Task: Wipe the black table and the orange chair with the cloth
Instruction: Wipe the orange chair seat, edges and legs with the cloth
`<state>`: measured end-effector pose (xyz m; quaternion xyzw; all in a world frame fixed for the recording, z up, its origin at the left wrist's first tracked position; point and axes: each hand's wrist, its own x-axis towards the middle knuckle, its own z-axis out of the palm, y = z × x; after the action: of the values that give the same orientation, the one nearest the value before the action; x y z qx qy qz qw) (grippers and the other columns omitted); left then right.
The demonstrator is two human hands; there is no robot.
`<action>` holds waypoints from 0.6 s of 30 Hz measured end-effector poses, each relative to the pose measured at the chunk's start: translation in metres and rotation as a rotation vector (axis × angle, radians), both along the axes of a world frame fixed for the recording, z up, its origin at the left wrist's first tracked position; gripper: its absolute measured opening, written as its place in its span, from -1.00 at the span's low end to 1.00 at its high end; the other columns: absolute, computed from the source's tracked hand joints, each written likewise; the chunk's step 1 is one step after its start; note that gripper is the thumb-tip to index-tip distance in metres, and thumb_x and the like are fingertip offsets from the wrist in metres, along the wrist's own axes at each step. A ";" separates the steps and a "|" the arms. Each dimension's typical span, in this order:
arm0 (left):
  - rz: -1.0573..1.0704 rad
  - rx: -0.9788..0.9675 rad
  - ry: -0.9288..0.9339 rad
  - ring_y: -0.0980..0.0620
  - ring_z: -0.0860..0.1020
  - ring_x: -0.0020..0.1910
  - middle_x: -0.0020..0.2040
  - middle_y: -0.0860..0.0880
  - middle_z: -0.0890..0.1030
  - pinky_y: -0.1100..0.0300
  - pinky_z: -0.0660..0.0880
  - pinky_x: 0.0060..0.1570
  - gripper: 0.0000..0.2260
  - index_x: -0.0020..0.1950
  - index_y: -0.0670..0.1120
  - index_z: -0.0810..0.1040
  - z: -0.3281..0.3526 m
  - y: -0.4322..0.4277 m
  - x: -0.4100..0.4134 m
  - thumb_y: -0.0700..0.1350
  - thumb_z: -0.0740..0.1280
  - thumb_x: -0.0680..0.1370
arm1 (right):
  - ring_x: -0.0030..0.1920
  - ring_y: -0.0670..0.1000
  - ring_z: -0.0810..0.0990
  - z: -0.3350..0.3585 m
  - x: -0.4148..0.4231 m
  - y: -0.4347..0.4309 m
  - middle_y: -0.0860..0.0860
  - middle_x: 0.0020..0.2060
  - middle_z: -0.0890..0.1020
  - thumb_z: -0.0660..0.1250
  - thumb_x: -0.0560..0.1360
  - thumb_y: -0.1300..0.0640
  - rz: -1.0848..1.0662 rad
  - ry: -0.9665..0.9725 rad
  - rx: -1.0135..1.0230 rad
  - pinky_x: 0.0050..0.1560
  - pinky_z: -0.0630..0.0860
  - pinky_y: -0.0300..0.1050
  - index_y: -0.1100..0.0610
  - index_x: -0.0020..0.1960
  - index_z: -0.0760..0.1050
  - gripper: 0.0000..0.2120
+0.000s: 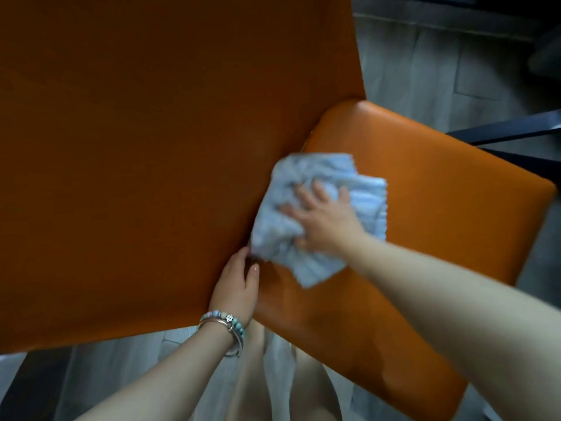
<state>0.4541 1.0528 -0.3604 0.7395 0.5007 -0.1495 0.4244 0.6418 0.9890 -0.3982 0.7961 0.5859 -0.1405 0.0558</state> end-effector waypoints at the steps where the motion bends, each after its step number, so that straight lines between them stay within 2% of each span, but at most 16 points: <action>1: -0.105 0.011 0.030 0.00 0.26 0.43 0.48 -0.04 0.26 0.24 0.18 0.34 -0.59 0.49 -0.06 0.21 -0.001 -0.003 -0.003 -0.13 0.12 0.63 | 0.41 0.22 0.23 -0.001 0.024 0.005 0.07 0.45 0.27 0.35 0.32 -0.27 -0.166 -0.003 -0.021 0.14 0.32 0.42 -0.21 0.41 0.26 -0.31; 2: -0.174 0.020 0.048 0.02 0.22 0.45 0.50 -0.03 0.21 0.25 0.14 0.37 -0.58 0.50 -0.06 0.19 -0.003 -0.005 -0.004 -0.15 0.11 0.63 | 0.47 0.21 0.07 0.002 0.048 0.010 0.04 0.51 0.09 0.24 0.43 -0.25 -0.393 0.049 -0.068 0.23 0.21 0.42 -0.22 0.47 0.09 -0.33; 3: -0.193 0.028 0.060 0.02 0.20 0.46 0.51 -0.02 0.18 0.25 0.13 0.38 -0.57 0.50 -0.06 0.17 -0.004 -0.006 -0.004 -0.17 0.11 0.63 | 0.49 0.21 -0.02 0.008 0.066 0.014 0.02 0.52 -0.01 0.18 0.48 -0.24 -0.583 0.095 -0.106 0.28 0.15 0.41 -0.21 0.49 0.01 -0.35; 5: -0.118 0.040 0.063 -0.01 0.24 0.45 0.50 -0.02 0.21 0.20 0.19 0.37 -0.57 0.50 -0.05 0.17 -0.005 -0.005 -0.001 -0.17 0.10 0.63 | 0.49 0.22 -0.08 0.015 0.069 0.010 0.00 0.53 -0.07 0.16 0.50 -0.22 -0.701 0.103 -0.110 0.31 0.09 0.40 -0.21 0.49 -0.01 -0.37; 7: 0.035 0.034 0.030 -0.07 0.32 0.40 0.46 -0.05 0.30 0.16 0.27 0.31 -0.60 0.49 -0.04 0.21 -0.002 -0.005 0.004 -0.13 0.11 0.64 | 0.49 0.23 -0.12 0.011 0.030 -0.005 0.01 0.53 -0.04 0.18 0.49 -0.20 -0.602 0.136 -0.123 0.32 0.04 0.42 -0.22 0.49 0.01 -0.37; 8: 0.109 0.029 0.003 -0.10 0.35 0.38 0.44 -0.07 0.35 0.16 0.28 0.27 -0.62 0.47 -0.04 0.25 0.000 -0.005 0.004 -0.10 0.10 0.64 | 0.47 0.22 -0.10 0.005 0.000 -0.018 0.04 0.52 0.04 0.21 0.45 -0.21 -0.485 0.135 -0.102 0.30 0.06 0.44 -0.22 0.48 0.07 -0.36; 11: 0.250 0.016 -0.037 -0.13 0.40 0.32 0.39 -0.10 0.42 0.18 0.30 0.21 -0.65 0.43 -0.06 0.33 0.005 -0.007 0.001 -0.05 0.07 0.65 | 0.33 0.23 0.22 -0.004 -0.092 -0.073 0.08 0.31 0.48 0.41 0.12 -0.30 -0.106 0.120 -0.008 0.20 0.25 0.45 -0.21 0.25 0.48 -0.30; 12: 0.238 0.022 -0.037 -0.13 0.40 0.32 0.38 -0.10 0.43 0.18 0.30 0.21 -0.65 0.42 -0.07 0.35 0.005 -0.009 -0.002 -0.06 0.08 0.64 | 0.30 0.23 0.28 -0.005 -0.109 -0.090 0.05 0.27 0.50 0.44 0.06 -0.29 0.003 0.135 0.005 0.23 0.22 0.41 -0.20 0.21 0.51 -0.29; 14: 0.150 0.043 -0.033 -0.12 0.39 0.33 0.37 -0.11 0.43 0.21 0.27 0.22 -0.66 0.40 -0.11 0.37 0.003 -0.016 -0.013 -0.09 0.09 0.64 | 0.30 0.22 0.31 -0.007 -0.119 -0.110 0.02 0.29 0.47 0.44 0.08 -0.28 0.165 0.165 0.057 0.25 0.14 0.34 -0.20 0.21 0.48 -0.31; 16: 0.034 0.057 -0.060 -0.08 0.35 0.37 0.37 -0.11 0.41 0.29 0.20 0.23 -0.63 0.35 -0.16 0.42 0.002 -0.026 -0.026 -0.05 0.07 0.62 | 0.29 0.21 0.30 -0.009 -0.105 -0.105 0.02 0.26 0.53 0.44 0.07 -0.30 0.142 0.148 0.035 0.21 0.19 0.33 -0.20 0.20 0.50 -0.30; 18: -0.094 0.084 -0.070 -0.03 0.37 0.34 0.34 -0.11 0.42 0.33 0.20 0.20 -0.53 0.27 -0.16 0.50 0.004 -0.037 -0.044 0.04 0.02 0.53 | 0.31 0.20 0.27 -0.001 -0.089 -0.080 0.06 0.28 0.51 0.46 0.09 -0.30 -0.083 0.114 0.017 0.15 0.29 0.40 -0.20 0.25 0.49 -0.27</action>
<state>0.4101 1.0157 -0.3566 0.7842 0.4562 -0.1218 0.4027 0.5526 0.9094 -0.3994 0.8109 0.5559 -0.1826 0.0097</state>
